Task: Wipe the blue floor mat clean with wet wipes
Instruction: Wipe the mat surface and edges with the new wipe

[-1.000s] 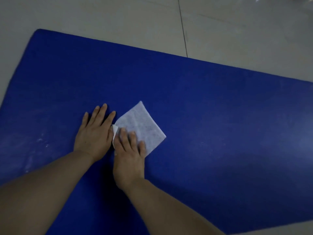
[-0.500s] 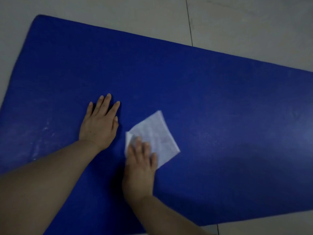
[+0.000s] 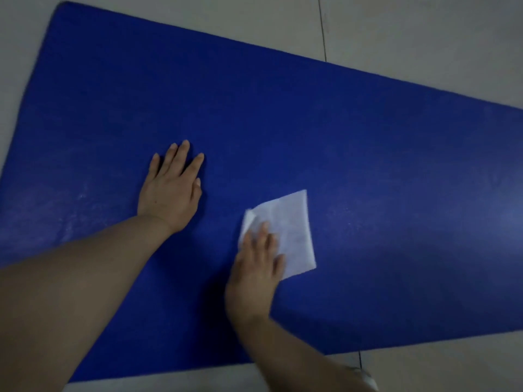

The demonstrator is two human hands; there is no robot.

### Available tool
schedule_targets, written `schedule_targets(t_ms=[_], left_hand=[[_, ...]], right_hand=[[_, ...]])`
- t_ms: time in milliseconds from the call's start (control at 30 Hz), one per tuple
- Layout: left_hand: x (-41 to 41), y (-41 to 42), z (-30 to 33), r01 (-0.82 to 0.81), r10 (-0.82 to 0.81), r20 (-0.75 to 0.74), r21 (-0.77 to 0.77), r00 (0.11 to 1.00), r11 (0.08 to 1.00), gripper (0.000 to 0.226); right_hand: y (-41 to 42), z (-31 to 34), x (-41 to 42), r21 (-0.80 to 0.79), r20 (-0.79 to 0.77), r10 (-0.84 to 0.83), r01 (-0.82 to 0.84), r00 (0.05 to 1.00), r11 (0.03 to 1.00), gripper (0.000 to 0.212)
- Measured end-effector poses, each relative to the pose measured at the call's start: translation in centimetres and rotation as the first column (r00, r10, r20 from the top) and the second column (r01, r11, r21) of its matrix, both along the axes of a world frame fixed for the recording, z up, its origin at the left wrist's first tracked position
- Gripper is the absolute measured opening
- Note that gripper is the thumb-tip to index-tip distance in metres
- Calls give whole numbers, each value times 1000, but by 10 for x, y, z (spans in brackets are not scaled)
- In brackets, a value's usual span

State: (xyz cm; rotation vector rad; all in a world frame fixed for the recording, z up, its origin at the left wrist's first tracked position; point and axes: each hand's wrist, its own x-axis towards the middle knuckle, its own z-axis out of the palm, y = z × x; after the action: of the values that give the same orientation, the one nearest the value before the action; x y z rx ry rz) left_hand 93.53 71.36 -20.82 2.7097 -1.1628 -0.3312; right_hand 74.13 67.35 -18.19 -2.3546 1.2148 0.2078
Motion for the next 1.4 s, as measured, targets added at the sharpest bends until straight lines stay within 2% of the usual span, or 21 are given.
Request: schedule_targets(t_ms=[67, 100, 167, 267, 333, 367, 433, 500, 567, 667, 733, 767, 833, 1033, 1167, 1200, 1267, 1333, 1400], left_hand=[[1, 0, 0, 5, -5, 5, 8, 1000, 1000, 54], [1, 0, -1, 6, -6, 8, 9, 1000, 1000, 54], [1, 0, -1, 10, -10, 11, 8, 1000, 1000, 54], [2, 0, 1, 14, -14, 12, -1, 1000, 1000, 53], [2, 1, 1, 19, -19, 12, -2, 1000, 1000, 52], [1, 2, 1, 24, -24, 12, 0, 1000, 1000, 52], [1, 3, 1, 28, -28, 7, 1, 1000, 1000, 52], [0, 4, 1, 22, -22, 3, 6, 1000, 1000, 53], [-4, 4, 0, 23, -23, 4, -11, 1000, 1000, 52], [-21, 13, -1, 68, -67, 10, -90, 998, 994, 50], [-39, 25, -3, 179, -176, 42, -83, 983, 980, 52], [-45, 30, -4, 242, -238, 62, -63, 969, 968, 53], [-49, 35, -5, 301, -297, 79, -39, 952, 953, 53], [-48, 35, -6, 207, -206, 16, -56, 978, 977, 55], [-49, 34, -6, 195, -194, 22, -49, 981, 980, 55], [-49, 34, -6, 191, -191, 20, -48, 981, 980, 55], [-49, 33, -5, 191, -191, 14, -48, 982, 980, 56], [-49, 32, -6, 191, -190, 13, -43, 982, 981, 56], [-49, 31, -6, 193, -192, 19, -35, 981, 981, 57]], right_hand=[[44, 2, 0, 120, 24, 147, -148, 989, 982, 67], [61, 0, -1, 118, 54, 191, -196, 980, 973, 67], [76, -4, -5, 10, 94, 236, -238, 967, 971, 72], [42, -9, -13, -70, 68, 305, -300, 950, 951, 70], [2, -15, -27, -122, -7, 251, -250, 968, 961, 63], [-18, -20, -35, -178, -26, 175, -177, 984, 968, 62], [-52, -22, -46, -157, -66, 19, -30, 998, 987, 60], [-60, -23, -47, -118, -29, -96, 92, 995, 989, 54], [-41, -25, -40, -134, -2, -105, 103, 995, 986, 52], [16, -18, -31, -90, -12, 108, -109, 994, 990, 61], [47, -12, -31, 19, -12, 261, -261, 965, 965, 62], [54, -10, -32, 22, -10, 311, -311, 950, 950, 60], [48, -6, -33, -42, -18, 359, -360, 933, 932, 56], [-44, -12, -80, -159, -178, 431, -458, 885, 875, 53], [-64, 0, -110, -152, -259, 502, -548, 825, 823, 48], [-58, 2, -112, -141, -256, 552, -596, 794, 791, 50], [-38, 5, -107, -84, -196, 722, -746, 663, 661, 54], [-13, 6, -91, 57, -83, 878, -877, 472, 477, 54], [15, 3, -70, 254, 66, 913, -891, 404, 376, 55]])
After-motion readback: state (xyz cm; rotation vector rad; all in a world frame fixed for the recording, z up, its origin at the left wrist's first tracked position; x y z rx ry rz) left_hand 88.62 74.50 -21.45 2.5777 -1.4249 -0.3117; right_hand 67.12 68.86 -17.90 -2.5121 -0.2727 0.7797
